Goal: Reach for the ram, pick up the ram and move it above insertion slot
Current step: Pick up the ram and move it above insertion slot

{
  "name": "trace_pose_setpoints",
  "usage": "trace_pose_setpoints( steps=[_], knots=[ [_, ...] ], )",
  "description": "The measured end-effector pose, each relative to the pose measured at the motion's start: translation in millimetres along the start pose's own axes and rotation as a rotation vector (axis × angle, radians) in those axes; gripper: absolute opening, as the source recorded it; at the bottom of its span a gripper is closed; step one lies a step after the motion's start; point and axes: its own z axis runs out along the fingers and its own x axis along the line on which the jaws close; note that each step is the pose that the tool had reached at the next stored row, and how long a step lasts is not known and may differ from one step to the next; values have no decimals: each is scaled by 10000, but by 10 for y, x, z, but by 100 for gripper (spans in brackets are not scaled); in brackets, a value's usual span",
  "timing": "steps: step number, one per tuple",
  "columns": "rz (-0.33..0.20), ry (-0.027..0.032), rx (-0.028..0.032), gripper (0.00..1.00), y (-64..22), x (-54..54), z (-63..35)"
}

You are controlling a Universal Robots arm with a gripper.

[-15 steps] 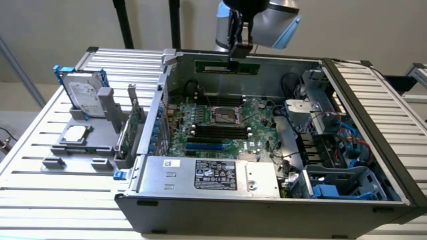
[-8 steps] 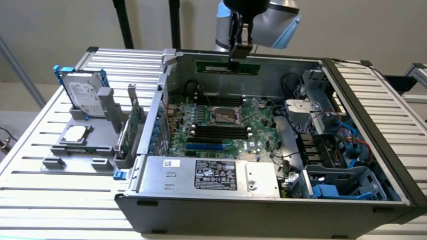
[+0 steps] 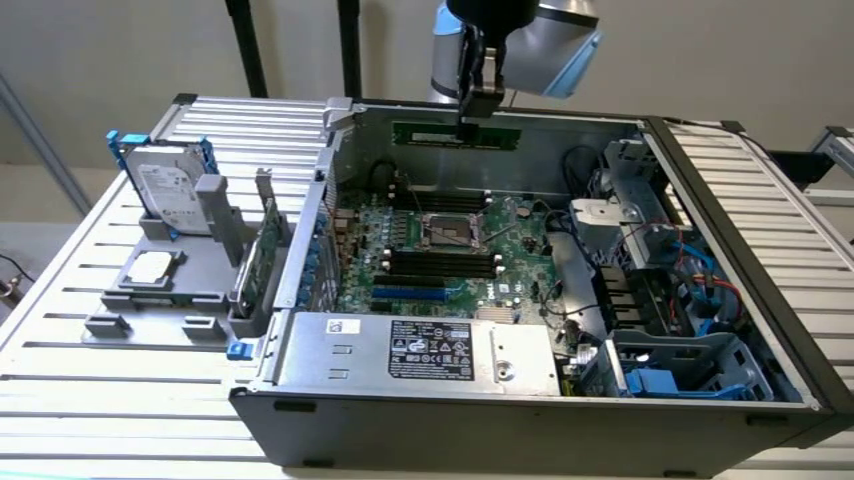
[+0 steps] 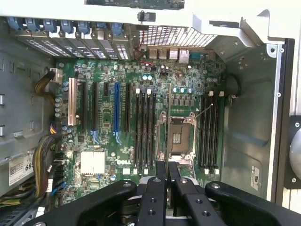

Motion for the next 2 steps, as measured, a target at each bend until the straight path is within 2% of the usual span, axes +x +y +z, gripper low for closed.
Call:
trace_pose_setpoints(
  steps=[2],
  knots=[
    [0, 0, 0, 13, 0, 0, 0]
  ],
)
